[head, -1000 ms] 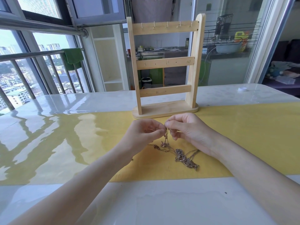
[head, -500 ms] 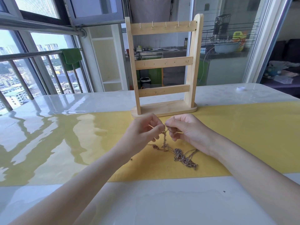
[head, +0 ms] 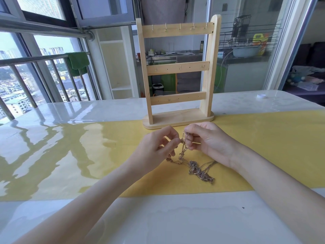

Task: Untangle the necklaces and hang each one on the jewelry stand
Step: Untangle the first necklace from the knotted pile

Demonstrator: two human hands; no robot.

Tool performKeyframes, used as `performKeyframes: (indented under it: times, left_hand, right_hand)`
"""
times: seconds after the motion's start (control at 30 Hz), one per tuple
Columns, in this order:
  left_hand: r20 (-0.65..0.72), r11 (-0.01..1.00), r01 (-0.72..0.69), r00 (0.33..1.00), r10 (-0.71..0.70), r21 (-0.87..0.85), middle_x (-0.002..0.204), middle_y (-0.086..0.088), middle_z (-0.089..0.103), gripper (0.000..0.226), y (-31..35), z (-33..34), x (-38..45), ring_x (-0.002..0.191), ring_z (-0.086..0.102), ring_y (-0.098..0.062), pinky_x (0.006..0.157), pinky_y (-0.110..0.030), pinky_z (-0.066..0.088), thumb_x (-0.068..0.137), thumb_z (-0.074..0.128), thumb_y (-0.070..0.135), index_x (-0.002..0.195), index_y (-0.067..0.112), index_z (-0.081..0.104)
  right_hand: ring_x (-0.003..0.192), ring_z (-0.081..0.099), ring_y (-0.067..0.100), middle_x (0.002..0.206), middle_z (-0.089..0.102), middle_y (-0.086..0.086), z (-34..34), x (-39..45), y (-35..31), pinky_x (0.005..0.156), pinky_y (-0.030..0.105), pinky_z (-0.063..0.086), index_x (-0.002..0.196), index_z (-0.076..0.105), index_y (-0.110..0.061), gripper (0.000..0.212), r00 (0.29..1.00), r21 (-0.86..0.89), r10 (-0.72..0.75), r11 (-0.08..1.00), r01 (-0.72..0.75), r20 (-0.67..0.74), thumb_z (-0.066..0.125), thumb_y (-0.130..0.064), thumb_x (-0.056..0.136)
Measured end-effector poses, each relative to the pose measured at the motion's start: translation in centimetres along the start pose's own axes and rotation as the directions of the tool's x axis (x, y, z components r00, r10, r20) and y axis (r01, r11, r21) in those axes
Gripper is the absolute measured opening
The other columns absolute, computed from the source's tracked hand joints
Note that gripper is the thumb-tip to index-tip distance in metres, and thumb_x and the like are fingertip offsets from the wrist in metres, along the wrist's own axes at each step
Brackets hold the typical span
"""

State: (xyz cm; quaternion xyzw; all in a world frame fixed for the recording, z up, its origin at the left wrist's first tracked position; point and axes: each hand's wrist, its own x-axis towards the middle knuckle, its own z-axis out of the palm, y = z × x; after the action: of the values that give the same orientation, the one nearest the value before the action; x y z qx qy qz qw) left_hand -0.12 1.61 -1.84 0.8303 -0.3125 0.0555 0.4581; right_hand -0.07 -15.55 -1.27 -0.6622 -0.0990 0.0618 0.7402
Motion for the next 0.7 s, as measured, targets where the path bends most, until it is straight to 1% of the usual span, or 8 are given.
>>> performKeyframes:
  times: [0.17, 0.23, 0.3, 0.37, 0.43, 0.5, 0.63, 0.7]
  left_hand:
    - [-0.075, 1.0, -0.019, 0.997, 0.02, 0.002, 0.058, 0.005, 0.052, 0.022, 0.16, -0.14, -0.07, 0.053, 0.05, -0.006, 0.058, -0.017, 0.043, 0.098, 0.047, 0.013, 0.078, 0.022, 0.047]
    - [-0.106, 0.998, 0.008, 0.994, -0.014, -0.06, 0.06, 0.005, 0.052, 0.021, -0.09, -0.19, 0.02, 0.057, 0.052, -0.008, 0.062, -0.025, 0.047, 0.098, 0.044, 0.012, 0.078, 0.019, 0.047]
    - [-0.138, 0.986, 0.072, 0.986, -0.093, -0.149, 0.065, 0.005, 0.056, 0.02, -0.4, -0.09, 0.15, 0.063, 0.056, -0.013, 0.068, -0.038, 0.05, 0.099, 0.043, 0.014, 0.079, 0.015, 0.047]
    - [-0.163, 0.971, 0.121, 0.974, -0.156, -0.204, 0.067, 0.005, 0.058, 0.021, -0.57, 0.04, 0.3, 0.064, 0.059, -0.013, 0.073, -0.042, 0.051, 0.098, 0.044, 0.012, 0.078, 0.012, 0.047]
    - [-0.168, 0.967, 0.132, 0.971, -0.17, -0.217, 0.063, 0.004, 0.059, 0.021, -0.58, 0.09, 0.4, 0.059, 0.058, -0.009, 0.071, -0.038, 0.051, 0.096, 0.047, 0.007, 0.075, 0.01, 0.047]
    - [-0.156, 0.973, 0.12, 0.976, -0.152, -0.196, 0.061, 0.003, 0.059, 0.022, -0.54, 0.18, 0.35, 0.056, 0.057, -0.009, 0.069, -0.037, 0.051, 0.093, 0.05, 0.001, 0.073, 0.009, 0.046]
    - [-0.118, 0.983, 0.053, 0.99, -0.074, -0.178, 0.067, -0.004, 0.058, 0.021, -0.63, 0.15, 0.23, 0.055, 0.053, -0.009, 0.062, -0.028, 0.049, 0.09, 0.054, -0.003, 0.077, 0.01, 0.044]
    - [-0.085, 0.993, -0.007, 0.996, -0.003, -0.119, 0.072, -0.004, 0.055, 0.023, -0.65, 0.11, 0.21, 0.059, 0.052, -0.011, 0.061, -0.025, 0.05, 0.092, 0.051, -0.003, 0.083, 0.013, 0.038]
  right_hand:
    - [0.056, 0.045, 0.012, 0.06, 0.045, 0.001, -0.2, -0.01, 0.25, 0.052, 0.02, 0.041, 0.068, 0.051, -0.011, 0.025, 1.0, -0.025, 0.014, 1.0, -0.015, -0.011, 0.051, -0.008, 0.093]
    - [0.057, 0.046, 0.012, 0.06, 0.046, 0.001, -0.28, -0.18, 0.25, 0.054, 0.02, 0.041, 0.066, 0.051, -0.011, 0.027, 1.0, -0.071, 0.016, 0.997, -0.015, 0.015, 0.052, -0.009, 0.093]
    - [0.058, 0.047, 0.011, 0.061, 0.048, 0.001, -0.24, -0.34, 0.1, 0.055, 0.02, 0.042, 0.065, 0.053, -0.011, 0.027, 0.998, -0.102, 0.017, 0.995, -0.011, 0.056, 0.054, -0.01, 0.092]
    - [0.061, 0.051, 0.011, 0.066, 0.055, 0.003, -0.04, -0.48, -0.1, 0.057, 0.02, 0.043, 0.068, 0.059, -0.009, 0.022, 0.997, -0.091, 0.018, 0.996, -0.011, 0.073, 0.057, -0.011, 0.089]
    - [0.065, 0.056, 0.01, 0.075, 0.066, 0.008, 0.1, -0.5, -0.18, 0.06, 0.02, 0.045, 0.072, 0.063, -0.008, 0.016, 0.998, -0.045, 0.014, 0.999, -0.011, 0.06, 0.059, -0.01, 0.087]
    - [0.065, 0.057, 0.011, 0.078, 0.069, 0.011, 0.2, -0.52, -0.25, 0.061, 0.02, 0.047, 0.072, 0.063, -0.007, 0.015, 0.999, -0.006, 0.0, 1.0, 0.001, 0.045, 0.059, -0.007, 0.087]
    - [0.062, 0.054, 0.013, 0.066, 0.065, 0.006, 0.35, -0.5, -0.37, 0.058, 0.02, 0.046, 0.078, 0.058, -0.009, 0.011, 1.0, 0.065, 0.003, 0.998, -0.005, 0.017, 0.059, -0.002, 0.086]
    - [0.06, 0.052, 0.013, 0.062, 0.06, 0.003, 0.27, -0.48, -0.4, 0.056, 0.02, 0.045, 0.08, 0.056, -0.01, 0.012, 1.0, 0.114, 0.01, 0.993, -0.011, 0.007, 0.058, -0.001, 0.087]
